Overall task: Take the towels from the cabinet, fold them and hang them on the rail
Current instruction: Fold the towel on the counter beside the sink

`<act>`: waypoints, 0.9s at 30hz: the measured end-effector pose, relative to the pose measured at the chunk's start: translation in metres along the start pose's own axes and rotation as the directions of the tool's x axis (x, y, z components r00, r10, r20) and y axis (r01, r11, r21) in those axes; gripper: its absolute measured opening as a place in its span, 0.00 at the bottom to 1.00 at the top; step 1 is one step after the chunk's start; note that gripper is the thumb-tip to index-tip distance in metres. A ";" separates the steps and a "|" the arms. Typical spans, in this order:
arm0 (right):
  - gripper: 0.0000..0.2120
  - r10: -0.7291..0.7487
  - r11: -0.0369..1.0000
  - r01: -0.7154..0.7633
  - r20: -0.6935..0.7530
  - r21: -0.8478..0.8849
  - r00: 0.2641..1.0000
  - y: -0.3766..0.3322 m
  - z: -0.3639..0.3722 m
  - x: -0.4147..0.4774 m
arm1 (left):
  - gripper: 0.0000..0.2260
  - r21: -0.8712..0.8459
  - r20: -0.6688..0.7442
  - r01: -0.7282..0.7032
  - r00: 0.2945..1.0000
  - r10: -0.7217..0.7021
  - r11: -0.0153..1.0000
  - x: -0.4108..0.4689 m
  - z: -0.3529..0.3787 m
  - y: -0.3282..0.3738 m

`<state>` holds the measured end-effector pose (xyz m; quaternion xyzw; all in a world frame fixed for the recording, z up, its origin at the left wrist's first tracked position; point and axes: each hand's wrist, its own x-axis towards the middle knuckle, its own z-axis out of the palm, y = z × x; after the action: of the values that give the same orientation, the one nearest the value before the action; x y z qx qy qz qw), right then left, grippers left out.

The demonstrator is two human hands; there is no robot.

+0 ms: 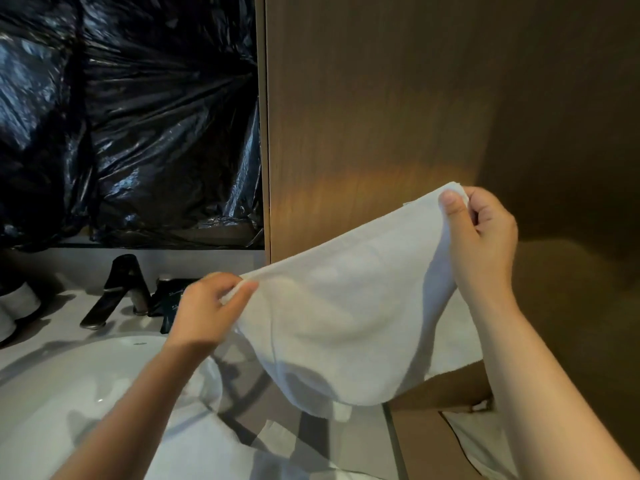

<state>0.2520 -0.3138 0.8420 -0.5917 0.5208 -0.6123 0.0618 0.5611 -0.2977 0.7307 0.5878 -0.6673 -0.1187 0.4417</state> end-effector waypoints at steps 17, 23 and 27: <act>0.14 0.088 0.996 -0.090 -0.110 -0.012 0.990 0.044 -0.006 0.011 | 0.13 0.060 -0.105 -0.053 0.993 0.059 0.997 0.028 -0.032 0.000; 0.17 0.154 0.988 -0.155 -0.123 0.002 0.980 0.058 -0.005 0.006 | 0.07 -0.108 -0.196 0.055 0.978 -0.075 0.993 0.029 -0.034 0.003; 0.18 0.211 0.977 -0.208 -0.130 0.033 0.969 0.068 -0.005 -0.001 | 0.06 -0.282 -0.264 0.140 0.940 -0.217 0.949 0.033 -0.035 0.010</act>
<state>0.2116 -0.3405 0.7946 -0.4908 0.5775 -0.6451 0.0970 0.5827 -0.3113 0.7728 0.5947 -0.5170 -0.1566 0.5954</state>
